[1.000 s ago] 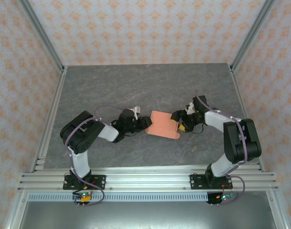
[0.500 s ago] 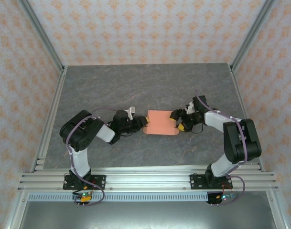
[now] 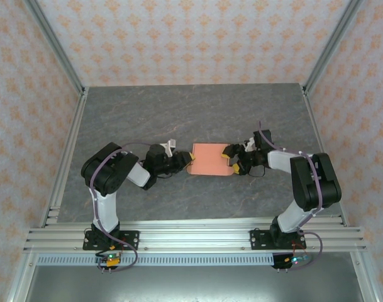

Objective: Fold the paper box

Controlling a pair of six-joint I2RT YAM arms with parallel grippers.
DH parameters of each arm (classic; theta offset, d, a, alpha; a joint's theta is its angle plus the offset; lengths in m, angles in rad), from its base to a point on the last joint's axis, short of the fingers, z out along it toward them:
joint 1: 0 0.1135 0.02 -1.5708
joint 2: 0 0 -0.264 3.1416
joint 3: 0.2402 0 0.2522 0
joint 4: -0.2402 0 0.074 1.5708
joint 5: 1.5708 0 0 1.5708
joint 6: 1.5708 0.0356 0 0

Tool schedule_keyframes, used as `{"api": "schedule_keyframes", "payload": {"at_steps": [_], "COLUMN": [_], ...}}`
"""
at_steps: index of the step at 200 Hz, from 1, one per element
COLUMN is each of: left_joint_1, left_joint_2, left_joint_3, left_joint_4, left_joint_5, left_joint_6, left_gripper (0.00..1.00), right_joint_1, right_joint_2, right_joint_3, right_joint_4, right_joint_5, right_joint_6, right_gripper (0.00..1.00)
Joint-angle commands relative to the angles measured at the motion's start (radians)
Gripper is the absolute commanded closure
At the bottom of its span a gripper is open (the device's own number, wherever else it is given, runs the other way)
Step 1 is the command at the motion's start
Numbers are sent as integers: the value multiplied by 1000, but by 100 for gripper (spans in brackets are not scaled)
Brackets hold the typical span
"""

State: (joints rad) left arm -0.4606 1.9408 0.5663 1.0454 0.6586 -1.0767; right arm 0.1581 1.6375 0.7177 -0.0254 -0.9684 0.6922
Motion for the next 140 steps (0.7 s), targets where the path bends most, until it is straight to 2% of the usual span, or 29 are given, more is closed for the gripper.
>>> {"api": "schedule_keyframes", "payload": {"at_steps": [1, 48, 91, 111, 140], "left_joint_1": [21, 21, 21, 20, 21], "left_joint_2": [50, 41, 41, 27, -25], "left_joint_3": [-39, -39, -34, -31, -22], "left_joint_4": [-124, -148, -158, -170, -223], "left_joint_5": [-19, -19, -14, -13, -19], "left_joint_6": [16, 32, 37, 44, 66], "left_gripper": [74, 74, 73, 71, 61], "right_joint_1": [8, 24, 54, 62, 81], "right_joint_2": [18, 46, 37, 3, -51], "right_joint_3": [-5, -10, -43, -56, -72], "right_joint_4": [22, 142, 355, 395, 399], "right_joint_5": [-7, -36, -39, -24, 20], "right_joint_6": [9, 89, 272, 333, 403], "right_gripper": [25, 27, 35, 40, 46]}}
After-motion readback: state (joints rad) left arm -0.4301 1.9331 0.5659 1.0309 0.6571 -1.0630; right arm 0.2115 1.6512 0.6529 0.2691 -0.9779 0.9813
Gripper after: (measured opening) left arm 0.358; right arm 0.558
